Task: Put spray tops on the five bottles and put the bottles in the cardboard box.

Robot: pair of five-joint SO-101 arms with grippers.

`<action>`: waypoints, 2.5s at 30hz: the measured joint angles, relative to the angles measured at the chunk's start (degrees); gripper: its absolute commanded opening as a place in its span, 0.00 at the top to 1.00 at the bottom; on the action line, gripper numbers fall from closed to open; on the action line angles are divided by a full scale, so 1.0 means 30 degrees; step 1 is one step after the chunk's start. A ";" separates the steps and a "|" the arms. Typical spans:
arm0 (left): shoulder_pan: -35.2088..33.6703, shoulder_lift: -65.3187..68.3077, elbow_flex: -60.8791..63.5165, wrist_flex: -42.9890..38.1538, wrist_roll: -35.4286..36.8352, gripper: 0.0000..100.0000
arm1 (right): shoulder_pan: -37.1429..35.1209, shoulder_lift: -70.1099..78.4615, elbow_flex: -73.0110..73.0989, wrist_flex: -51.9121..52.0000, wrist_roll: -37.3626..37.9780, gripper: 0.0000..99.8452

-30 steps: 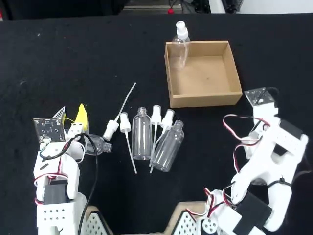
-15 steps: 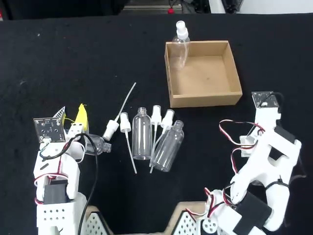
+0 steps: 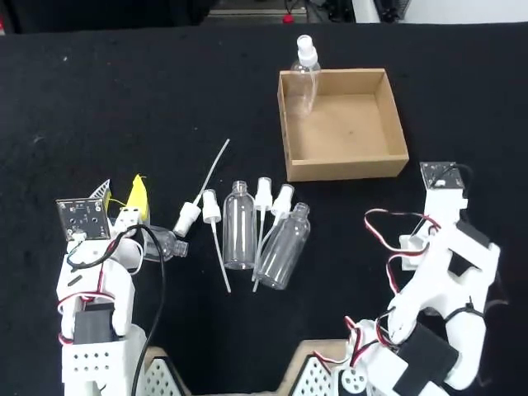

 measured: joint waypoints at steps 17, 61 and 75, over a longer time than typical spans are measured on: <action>0.0000 0.0000 0.0000 0.0000 0.0000 0.84 | 0.0000 0.0000 0.0117 -0.0264 0.0000 0.83; 0.0000 0.0000 0.0000 0.0000 0.0000 0.84 | -0.9201 -1.6440 -0.8733 1.2747 -0.6886 0.91; 0.0000 0.0000 0.0000 0.0000 0.0000 0.84 | -1.6498 -2.2535 0.2579 0.0029 -1.1048 0.91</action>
